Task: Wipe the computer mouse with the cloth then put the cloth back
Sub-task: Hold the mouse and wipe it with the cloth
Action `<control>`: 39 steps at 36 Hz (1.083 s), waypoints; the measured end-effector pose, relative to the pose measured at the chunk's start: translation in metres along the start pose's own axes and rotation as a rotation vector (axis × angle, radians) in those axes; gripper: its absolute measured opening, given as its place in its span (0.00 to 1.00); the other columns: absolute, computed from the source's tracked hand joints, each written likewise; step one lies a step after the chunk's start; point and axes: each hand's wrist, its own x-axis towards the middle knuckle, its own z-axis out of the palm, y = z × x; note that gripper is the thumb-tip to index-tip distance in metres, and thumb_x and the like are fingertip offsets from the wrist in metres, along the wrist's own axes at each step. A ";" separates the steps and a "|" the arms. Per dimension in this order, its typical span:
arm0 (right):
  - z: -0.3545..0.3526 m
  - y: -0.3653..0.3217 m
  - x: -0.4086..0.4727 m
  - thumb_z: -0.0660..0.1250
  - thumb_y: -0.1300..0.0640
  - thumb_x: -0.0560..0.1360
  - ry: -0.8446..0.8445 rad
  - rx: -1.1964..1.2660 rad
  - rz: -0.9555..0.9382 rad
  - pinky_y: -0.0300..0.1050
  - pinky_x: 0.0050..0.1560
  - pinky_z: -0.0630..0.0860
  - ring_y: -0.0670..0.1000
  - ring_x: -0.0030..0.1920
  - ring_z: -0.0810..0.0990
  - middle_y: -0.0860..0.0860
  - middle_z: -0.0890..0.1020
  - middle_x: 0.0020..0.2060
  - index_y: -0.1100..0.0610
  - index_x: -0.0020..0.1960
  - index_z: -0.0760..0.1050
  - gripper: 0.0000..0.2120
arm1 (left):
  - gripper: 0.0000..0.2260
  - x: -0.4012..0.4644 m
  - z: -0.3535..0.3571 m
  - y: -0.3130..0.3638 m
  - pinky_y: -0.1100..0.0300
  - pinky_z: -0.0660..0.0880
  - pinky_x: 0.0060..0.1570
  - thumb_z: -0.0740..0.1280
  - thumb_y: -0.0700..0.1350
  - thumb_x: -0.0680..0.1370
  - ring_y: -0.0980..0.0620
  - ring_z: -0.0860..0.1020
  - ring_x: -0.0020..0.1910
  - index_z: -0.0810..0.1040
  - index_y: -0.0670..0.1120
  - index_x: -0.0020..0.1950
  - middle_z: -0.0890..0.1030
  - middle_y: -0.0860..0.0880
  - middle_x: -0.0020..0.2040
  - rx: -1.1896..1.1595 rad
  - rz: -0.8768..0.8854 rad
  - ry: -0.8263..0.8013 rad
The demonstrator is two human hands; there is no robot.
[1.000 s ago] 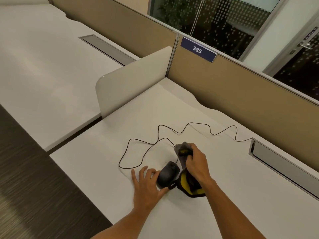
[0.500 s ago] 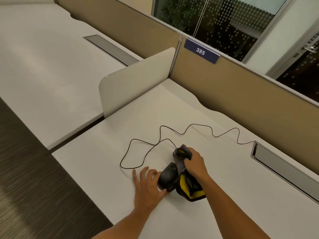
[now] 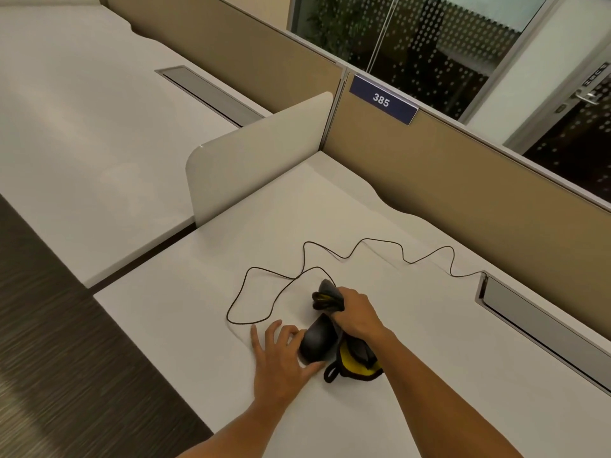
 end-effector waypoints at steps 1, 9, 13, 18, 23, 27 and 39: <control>0.000 0.000 0.000 0.69 0.60 0.75 -0.007 -0.010 -0.008 0.49 0.58 0.78 0.56 0.55 0.79 0.56 0.79 0.59 0.54 0.69 0.71 0.23 | 0.30 0.000 0.000 0.000 0.31 0.54 0.72 0.60 0.76 0.69 0.45 0.72 0.67 0.79 0.56 0.58 0.80 0.55 0.55 0.003 0.000 -0.006; 0.003 0.000 -0.008 0.67 0.65 0.72 -0.038 -0.055 -0.099 0.49 0.55 0.79 0.56 0.54 0.79 0.55 0.80 0.57 0.49 0.68 0.72 0.26 | 0.29 0.000 -0.004 0.003 0.30 0.56 0.71 0.63 0.75 0.68 0.45 0.73 0.66 0.80 0.55 0.56 0.80 0.55 0.55 0.021 -0.006 -0.004; 0.006 -0.002 -0.012 0.67 0.65 0.72 -0.059 -0.037 -0.122 0.46 0.55 0.78 0.54 0.53 0.80 0.53 0.81 0.56 0.48 0.68 0.71 0.27 | 0.29 0.000 -0.006 0.004 0.30 0.57 0.70 0.62 0.75 0.68 0.45 0.74 0.66 0.80 0.55 0.56 0.81 0.54 0.55 0.014 -0.007 -0.001; 0.008 0.000 -0.019 0.67 0.65 0.72 -0.069 0.006 -0.143 0.43 0.52 0.77 0.52 0.51 0.79 0.53 0.81 0.54 0.48 0.67 0.73 0.25 | 0.29 -0.001 -0.006 0.003 0.30 0.56 0.70 0.60 0.75 0.69 0.44 0.74 0.66 0.80 0.55 0.58 0.81 0.53 0.55 0.017 -0.002 -0.008; 0.010 0.001 -0.025 0.67 0.65 0.73 -0.077 0.051 -0.119 0.42 0.51 0.78 0.51 0.50 0.80 0.52 0.81 0.52 0.50 0.66 0.74 0.23 | 0.29 0.000 -0.005 0.003 0.31 0.53 0.72 0.59 0.76 0.69 0.45 0.73 0.66 0.79 0.56 0.56 0.80 0.55 0.55 -0.001 -0.007 -0.012; 0.009 0.001 -0.029 0.67 0.64 0.73 -0.086 0.092 -0.103 0.38 0.47 0.77 0.50 0.48 0.81 0.51 0.82 0.49 0.49 0.63 0.76 0.20 | 0.29 -0.001 -0.004 0.003 0.31 0.53 0.72 0.59 0.76 0.69 0.45 0.73 0.66 0.79 0.56 0.56 0.81 0.55 0.55 0.015 -0.013 -0.019; 0.012 0.000 -0.049 0.68 0.59 0.72 -0.076 0.181 -0.101 0.38 0.45 0.79 0.45 0.45 0.81 0.48 0.84 0.46 0.48 0.57 0.79 0.15 | 0.23 -0.001 -0.003 0.003 0.30 0.56 0.70 0.67 0.71 0.68 0.45 0.74 0.65 0.79 0.56 0.52 0.80 0.55 0.52 0.011 -0.007 0.014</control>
